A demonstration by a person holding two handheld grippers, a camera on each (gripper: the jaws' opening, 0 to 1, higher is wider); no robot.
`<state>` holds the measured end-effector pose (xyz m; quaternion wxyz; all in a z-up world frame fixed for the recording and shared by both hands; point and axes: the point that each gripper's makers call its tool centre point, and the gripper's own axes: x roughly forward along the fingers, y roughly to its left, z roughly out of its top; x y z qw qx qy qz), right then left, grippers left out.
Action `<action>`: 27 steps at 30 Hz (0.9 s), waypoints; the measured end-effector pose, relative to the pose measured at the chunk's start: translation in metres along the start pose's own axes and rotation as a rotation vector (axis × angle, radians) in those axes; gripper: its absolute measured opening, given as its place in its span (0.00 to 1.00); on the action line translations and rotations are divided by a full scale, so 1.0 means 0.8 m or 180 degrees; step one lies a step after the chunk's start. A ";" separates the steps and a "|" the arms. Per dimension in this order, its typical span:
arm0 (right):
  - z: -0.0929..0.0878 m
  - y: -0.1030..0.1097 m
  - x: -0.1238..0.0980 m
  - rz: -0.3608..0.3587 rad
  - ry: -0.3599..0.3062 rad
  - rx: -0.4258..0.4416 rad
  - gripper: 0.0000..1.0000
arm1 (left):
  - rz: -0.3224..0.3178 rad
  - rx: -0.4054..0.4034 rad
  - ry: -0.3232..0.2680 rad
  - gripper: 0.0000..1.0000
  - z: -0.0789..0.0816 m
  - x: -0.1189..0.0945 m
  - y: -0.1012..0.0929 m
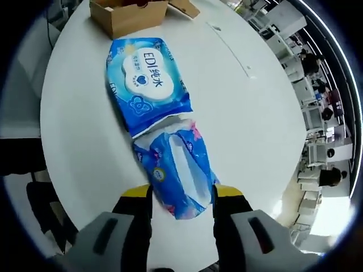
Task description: Operate the shoe box by opening the lid, removing the specified soft item, and placing it in the target area until the item is outside and the box remains undamaged.
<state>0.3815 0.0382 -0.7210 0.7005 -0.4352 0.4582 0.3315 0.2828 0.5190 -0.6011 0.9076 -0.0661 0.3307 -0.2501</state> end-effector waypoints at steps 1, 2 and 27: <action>-0.002 0.002 -0.002 0.0000 -0.0003 0.0069 0.39 | -0.0007 0.0005 -0.0003 0.41 0.001 0.000 0.001; -0.002 0.003 -0.003 -0.0005 -0.0012 0.0115 0.39 | -0.0014 0.0005 -0.0008 0.41 0.001 0.000 0.002; 0.066 0.024 -0.018 -0.0103 -0.0494 0.0860 0.47 | -0.0074 -0.0107 -0.0100 0.41 -0.003 -0.006 0.025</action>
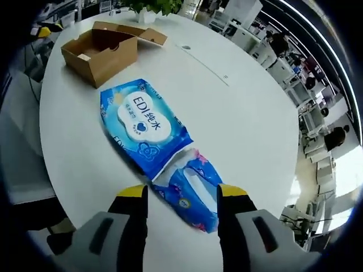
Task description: Operate the shoe box by opening the lid, removing the specified soft item, and placing it in the target area until the item is outside and the box remains undamaged.
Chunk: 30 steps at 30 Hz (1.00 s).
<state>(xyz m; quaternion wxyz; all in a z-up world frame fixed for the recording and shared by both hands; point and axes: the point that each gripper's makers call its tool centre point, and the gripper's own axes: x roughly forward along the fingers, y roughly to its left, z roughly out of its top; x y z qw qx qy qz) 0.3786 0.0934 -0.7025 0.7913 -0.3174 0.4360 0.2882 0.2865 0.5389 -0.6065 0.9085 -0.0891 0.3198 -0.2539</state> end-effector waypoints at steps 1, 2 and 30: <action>0.007 0.003 0.000 0.0012 -0.0040 0.0020 0.47 | -0.0002 -0.0003 0.0000 0.41 0.000 0.000 0.000; 0.012 0.004 0.000 0.0014 -0.0071 0.0040 0.46 | -0.0009 0.0005 0.0006 0.41 -0.002 0.000 -0.002; 0.218 0.088 0.016 0.0550 -0.1010 0.0311 0.49 | 0.0043 -0.0038 -0.0013 0.41 -0.017 -0.022 0.000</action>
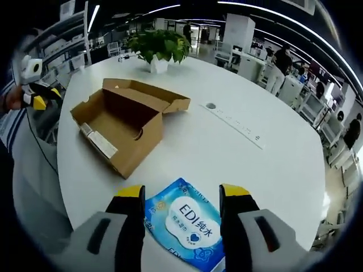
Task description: Operate the shoe box by opening the lid, removing the specified soft item, and placing it in the target area until the item is outside and the box remains undamaged.
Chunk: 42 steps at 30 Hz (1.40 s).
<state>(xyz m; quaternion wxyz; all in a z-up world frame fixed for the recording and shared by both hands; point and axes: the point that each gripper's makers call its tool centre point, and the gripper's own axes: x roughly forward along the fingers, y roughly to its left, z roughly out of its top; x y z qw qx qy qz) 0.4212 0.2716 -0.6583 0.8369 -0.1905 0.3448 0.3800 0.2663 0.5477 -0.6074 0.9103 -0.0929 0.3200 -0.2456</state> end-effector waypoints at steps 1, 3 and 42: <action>0.003 0.003 0.002 0.0011 -0.0010 -0.0001 0.49 | 0.0004 -0.0004 -0.0003 0.41 0.000 -0.001 0.001; 0.009 0.011 0.007 0.0048 -0.0016 -0.0027 0.48 | 0.0011 -0.0007 -0.0003 0.41 -0.001 -0.002 0.002; 0.071 0.118 0.073 0.0605 -0.0039 -0.0376 0.47 | 0.0121 -0.0132 -0.0096 0.41 -0.006 -0.022 0.027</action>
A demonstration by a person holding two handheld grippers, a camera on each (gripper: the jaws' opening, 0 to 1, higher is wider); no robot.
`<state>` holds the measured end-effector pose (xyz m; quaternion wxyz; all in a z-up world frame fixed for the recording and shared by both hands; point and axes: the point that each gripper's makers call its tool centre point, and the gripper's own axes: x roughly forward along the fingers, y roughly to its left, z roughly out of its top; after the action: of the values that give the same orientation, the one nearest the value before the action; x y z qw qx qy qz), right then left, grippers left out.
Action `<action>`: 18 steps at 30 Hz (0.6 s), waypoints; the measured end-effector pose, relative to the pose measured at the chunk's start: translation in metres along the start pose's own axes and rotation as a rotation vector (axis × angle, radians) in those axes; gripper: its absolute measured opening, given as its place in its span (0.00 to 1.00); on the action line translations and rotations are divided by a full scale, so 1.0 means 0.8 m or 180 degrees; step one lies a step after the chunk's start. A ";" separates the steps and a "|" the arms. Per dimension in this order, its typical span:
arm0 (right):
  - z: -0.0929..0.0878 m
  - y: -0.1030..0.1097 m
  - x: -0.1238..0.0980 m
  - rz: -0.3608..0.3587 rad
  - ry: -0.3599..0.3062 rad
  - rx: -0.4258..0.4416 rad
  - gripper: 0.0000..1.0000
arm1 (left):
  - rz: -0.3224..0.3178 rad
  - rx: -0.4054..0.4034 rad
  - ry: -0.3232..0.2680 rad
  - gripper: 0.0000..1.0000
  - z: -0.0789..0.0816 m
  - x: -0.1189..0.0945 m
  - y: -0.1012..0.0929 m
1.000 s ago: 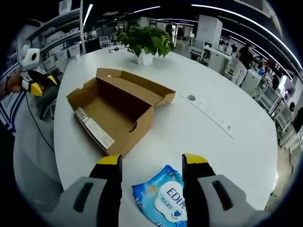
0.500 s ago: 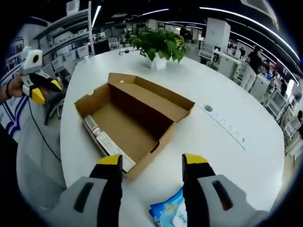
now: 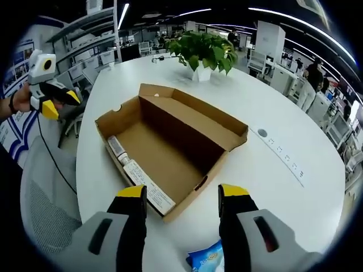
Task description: Operate the shoe box by opening the lid, removing the specified soft item, and placing it in the target area until the item is outside and the box remains undamaged.
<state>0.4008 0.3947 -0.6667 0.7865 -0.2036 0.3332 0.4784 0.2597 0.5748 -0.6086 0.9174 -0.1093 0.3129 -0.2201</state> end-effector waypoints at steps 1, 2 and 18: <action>0.000 0.001 0.000 0.0006 0.0006 -0.0003 0.47 | 0.0003 0.0003 0.0005 0.41 -0.001 0.000 0.000; 0.000 0.001 0.001 0.0012 0.0012 -0.0007 0.47 | 0.0004 0.0004 0.0016 0.41 -0.002 0.000 0.001; 0.002 0.007 0.030 0.0299 0.0321 -0.0463 0.47 | 0.0068 -0.0026 0.0052 0.41 -0.005 -0.002 0.016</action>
<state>0.4043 0.4131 -0.6831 0.7286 -0.2682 0.3460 0.5268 0.2609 0.5868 -0.6152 0.9167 -0.1078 0.3225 -0.2099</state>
